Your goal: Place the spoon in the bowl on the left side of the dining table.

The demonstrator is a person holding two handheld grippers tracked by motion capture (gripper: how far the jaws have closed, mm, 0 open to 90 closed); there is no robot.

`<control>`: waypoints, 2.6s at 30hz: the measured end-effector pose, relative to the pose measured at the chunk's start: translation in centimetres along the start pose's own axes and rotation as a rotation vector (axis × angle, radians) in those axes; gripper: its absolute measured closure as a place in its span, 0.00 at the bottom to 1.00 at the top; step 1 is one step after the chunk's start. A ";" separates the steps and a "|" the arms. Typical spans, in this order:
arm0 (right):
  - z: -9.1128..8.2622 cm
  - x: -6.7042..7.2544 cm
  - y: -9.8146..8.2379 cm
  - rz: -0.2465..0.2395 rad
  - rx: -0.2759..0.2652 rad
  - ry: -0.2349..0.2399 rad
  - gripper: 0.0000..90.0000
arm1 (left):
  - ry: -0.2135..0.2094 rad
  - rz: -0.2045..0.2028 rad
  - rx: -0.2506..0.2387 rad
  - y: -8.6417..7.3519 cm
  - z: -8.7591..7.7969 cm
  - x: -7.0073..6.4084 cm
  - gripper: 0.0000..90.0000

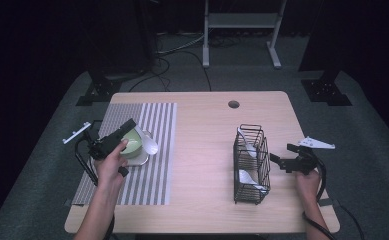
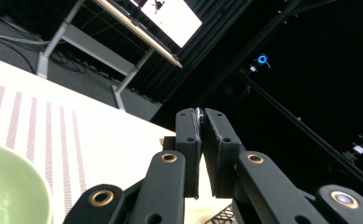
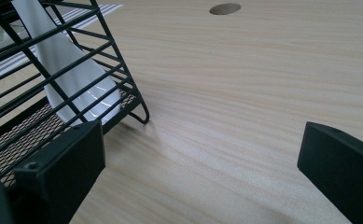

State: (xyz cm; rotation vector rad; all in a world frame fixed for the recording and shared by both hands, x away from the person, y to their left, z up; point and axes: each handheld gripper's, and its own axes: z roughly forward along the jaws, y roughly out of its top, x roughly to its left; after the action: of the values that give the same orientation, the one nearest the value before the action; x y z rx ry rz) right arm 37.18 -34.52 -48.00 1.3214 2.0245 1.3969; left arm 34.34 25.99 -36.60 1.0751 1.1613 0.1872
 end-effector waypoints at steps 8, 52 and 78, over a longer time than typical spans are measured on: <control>0.0 0.0 0.0 -0.002 0.001 -0.010 0.00 | 0.034 -0.008 -0.028 0.9 -0.7 1.0 0.94; 0.0 0.1 0.0 -0.011 0.004 -0.011 0.00 | 0.214 -0.051 -0.116 4.5 -2.7 6.0 0.94; 0.1 0.2 0.0 -0.019 0.006 -0.011 0.00 | 0.308 -0.092 -0.125 3.8 -3.4 9.5 0.94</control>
State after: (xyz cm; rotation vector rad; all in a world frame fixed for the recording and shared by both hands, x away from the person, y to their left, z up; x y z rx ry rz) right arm 37.13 -34.32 -47.95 1.3059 2.0311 1.3734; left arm 37.24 35.89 -39.83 0.8996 1.4526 0.3579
